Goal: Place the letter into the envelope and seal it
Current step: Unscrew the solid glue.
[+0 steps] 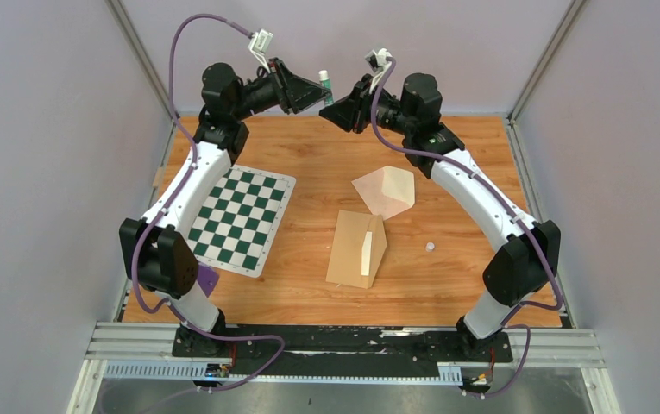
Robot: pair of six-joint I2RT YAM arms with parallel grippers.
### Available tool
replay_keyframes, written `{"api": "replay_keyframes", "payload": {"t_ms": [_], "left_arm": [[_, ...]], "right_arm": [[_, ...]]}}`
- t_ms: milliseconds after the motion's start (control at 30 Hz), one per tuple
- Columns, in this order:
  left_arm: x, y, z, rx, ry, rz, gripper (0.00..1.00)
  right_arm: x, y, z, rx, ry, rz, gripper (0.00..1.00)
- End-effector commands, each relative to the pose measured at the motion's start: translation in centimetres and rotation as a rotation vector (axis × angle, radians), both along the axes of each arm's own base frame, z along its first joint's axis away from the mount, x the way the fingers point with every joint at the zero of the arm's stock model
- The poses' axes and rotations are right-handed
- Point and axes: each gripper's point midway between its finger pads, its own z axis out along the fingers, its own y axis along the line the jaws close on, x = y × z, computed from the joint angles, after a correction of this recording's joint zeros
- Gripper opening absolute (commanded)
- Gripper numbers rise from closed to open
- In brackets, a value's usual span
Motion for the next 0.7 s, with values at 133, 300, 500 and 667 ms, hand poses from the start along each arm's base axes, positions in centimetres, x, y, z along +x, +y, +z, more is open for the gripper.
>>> {"api": "replay_keyframes", "payload": {"t_ms": [133, 300, 500, 667], "left_arm": [[0.4, 0.1, 1.3, -0.013, -0.028, 0.031, 0.51], [0.7, 0.1, 1.4, -0.015, -0.028, 0.036, 0.53], [0.9, -0.1, 1.1, -0.014, -0.018, 0.037, 0.58], [0.8, -0.4, 1.4, -0.014, -0.033, 0.025, 0.55]], "right_arm": [[-0.3, -0.2, 2.1, 0.048, -0.041, 0.003, 0.00], [-0.5, -0.1, 1.8, 0.042, -0.040, 0.015, 0.00], [-0.6, 0.1, 1.8, 0.042, -0.037, 0.020, 0.00], [-0.4, 0.2, 1.4, 0.039, -0.025, 0.020, 0.00]]}}
